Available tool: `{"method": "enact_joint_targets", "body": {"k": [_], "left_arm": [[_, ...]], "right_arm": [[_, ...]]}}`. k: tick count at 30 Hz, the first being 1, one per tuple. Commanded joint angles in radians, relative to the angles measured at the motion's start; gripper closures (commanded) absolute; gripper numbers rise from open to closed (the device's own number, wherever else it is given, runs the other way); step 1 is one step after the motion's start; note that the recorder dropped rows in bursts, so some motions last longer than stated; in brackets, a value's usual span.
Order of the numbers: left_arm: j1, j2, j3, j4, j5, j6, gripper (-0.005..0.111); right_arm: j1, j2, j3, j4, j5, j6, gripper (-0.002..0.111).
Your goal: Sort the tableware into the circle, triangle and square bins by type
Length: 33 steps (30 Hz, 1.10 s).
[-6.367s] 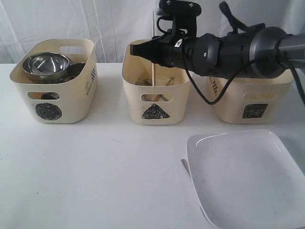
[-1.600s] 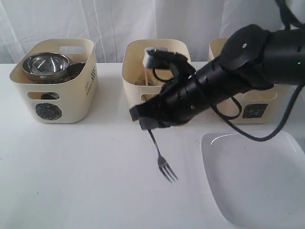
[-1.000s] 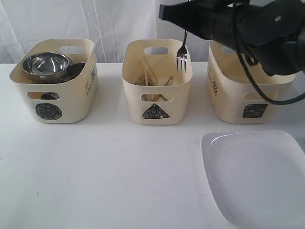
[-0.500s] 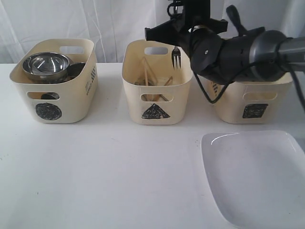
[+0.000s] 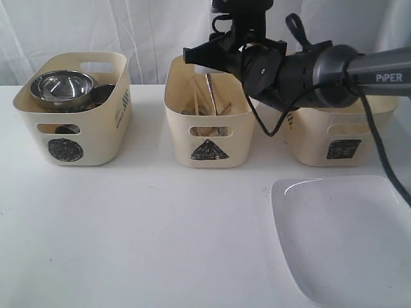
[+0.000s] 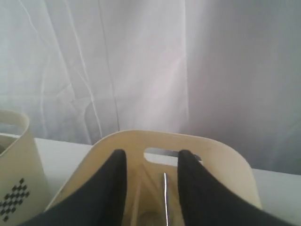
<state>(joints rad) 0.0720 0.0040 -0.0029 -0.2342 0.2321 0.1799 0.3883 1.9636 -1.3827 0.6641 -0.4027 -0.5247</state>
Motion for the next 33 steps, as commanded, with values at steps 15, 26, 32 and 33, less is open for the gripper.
{"method": "enact_joint_targets", "body": {"k": [15, 26, 32, 33], "left_arm": [[-0.004, -0.004, 0.003, -0.005, 0.002, 0.0, 0.107], [-0.004, -0.004, 0.003, -0.005, 0.002, 0.0, 0.107], [-0.004, -0.004, 0.003, -0.005, 0.002, 0.0, 0.107], [-0.004, -0.004, 0.003, -0.005, 0.002, 0.0, 0.107]], "right_arm": [[-0.001, -0.565, 0.367, -0.007, 0.689, 0.291, 0.108], [-0.117, -1.067, 0.687, -0.092, 0.215, -0.091, 0.108], [-0.364, -1.073, 0.807, 0.77, -0.29, -0.492, 0.108], [-0.381, -1.067, 0.812, 0.921, -0.379, -0.552, 0.108]]}}
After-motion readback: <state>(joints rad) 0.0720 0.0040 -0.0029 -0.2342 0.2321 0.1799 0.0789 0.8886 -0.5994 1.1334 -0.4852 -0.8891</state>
